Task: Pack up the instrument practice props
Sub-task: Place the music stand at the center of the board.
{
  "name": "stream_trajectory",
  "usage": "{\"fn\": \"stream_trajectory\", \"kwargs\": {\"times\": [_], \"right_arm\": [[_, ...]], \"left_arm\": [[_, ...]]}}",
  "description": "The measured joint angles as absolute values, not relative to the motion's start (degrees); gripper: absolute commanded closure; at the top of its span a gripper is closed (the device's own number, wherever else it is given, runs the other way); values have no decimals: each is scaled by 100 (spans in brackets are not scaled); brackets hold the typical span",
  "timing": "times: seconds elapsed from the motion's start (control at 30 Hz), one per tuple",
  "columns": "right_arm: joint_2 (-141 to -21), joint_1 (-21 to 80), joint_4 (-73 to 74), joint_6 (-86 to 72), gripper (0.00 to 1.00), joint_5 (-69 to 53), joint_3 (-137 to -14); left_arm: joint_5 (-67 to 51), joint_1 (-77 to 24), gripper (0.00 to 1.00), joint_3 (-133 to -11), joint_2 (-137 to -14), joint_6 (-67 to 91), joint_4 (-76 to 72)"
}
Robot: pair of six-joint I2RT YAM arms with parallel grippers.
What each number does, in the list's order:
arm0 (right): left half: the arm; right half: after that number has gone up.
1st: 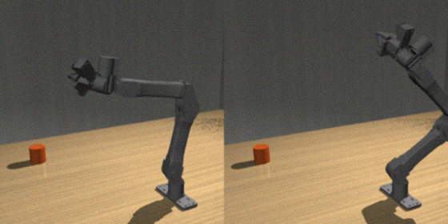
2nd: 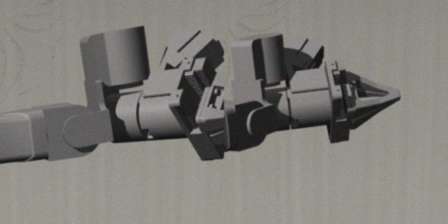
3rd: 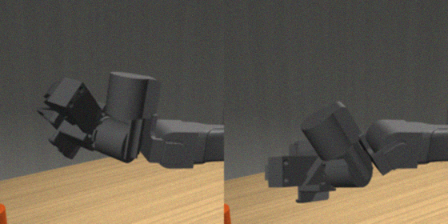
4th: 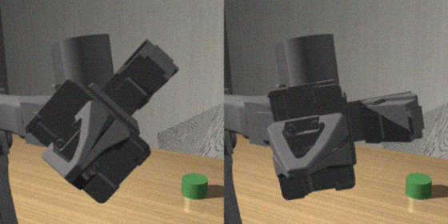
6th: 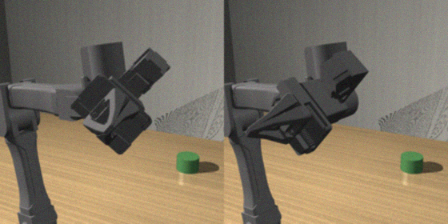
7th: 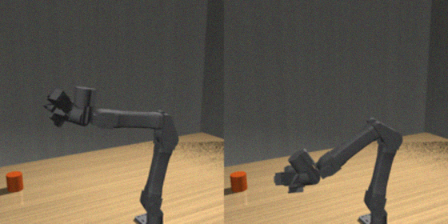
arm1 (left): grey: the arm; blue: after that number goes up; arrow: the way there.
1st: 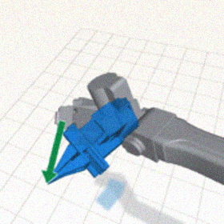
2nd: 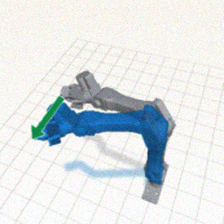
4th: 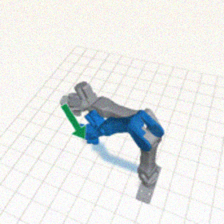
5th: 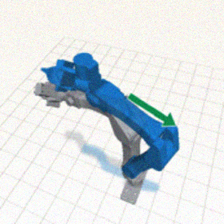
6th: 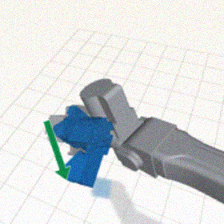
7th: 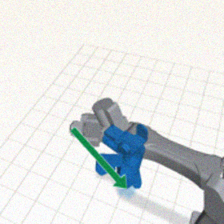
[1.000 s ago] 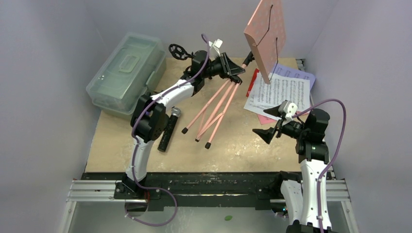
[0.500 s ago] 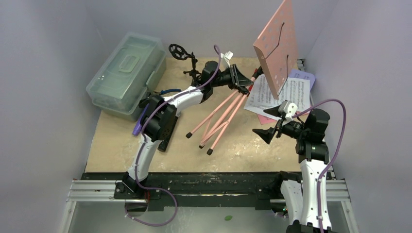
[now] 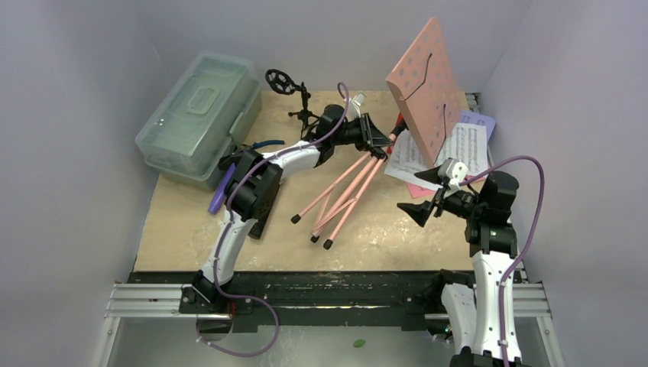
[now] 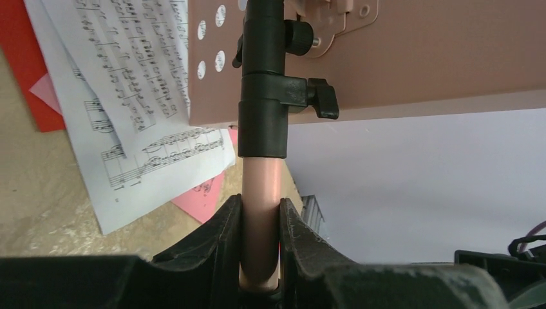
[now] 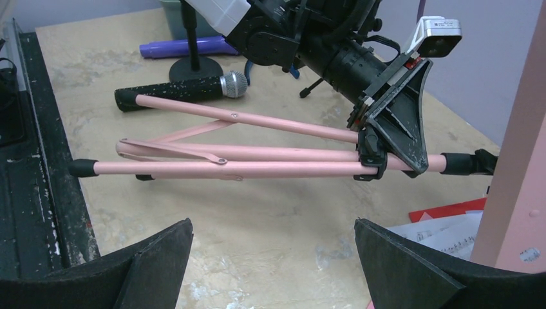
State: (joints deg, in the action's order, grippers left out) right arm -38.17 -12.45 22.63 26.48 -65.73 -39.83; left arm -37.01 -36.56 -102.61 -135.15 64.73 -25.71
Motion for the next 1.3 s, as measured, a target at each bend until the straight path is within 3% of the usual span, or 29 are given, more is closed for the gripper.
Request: {"fn": "stream_trajectory", "kwargs": {"times": [0.57,0.97,1.3], "right_arm": [[-3817,-1245,2263,2657,1,-6573,-3983],[-3817,-1245,2263,2657,1,-6573,-3981],[-3817,-1245,2263,2659,1,-6571,-3981]], "left_arm": [[-3129,-3461,100,-10451,-13515,4488,-239],[-2989,-3489,100,-10720,-13517,3953,115],[-2967,-3468,94,-10737,-13555,4045,117]]}}
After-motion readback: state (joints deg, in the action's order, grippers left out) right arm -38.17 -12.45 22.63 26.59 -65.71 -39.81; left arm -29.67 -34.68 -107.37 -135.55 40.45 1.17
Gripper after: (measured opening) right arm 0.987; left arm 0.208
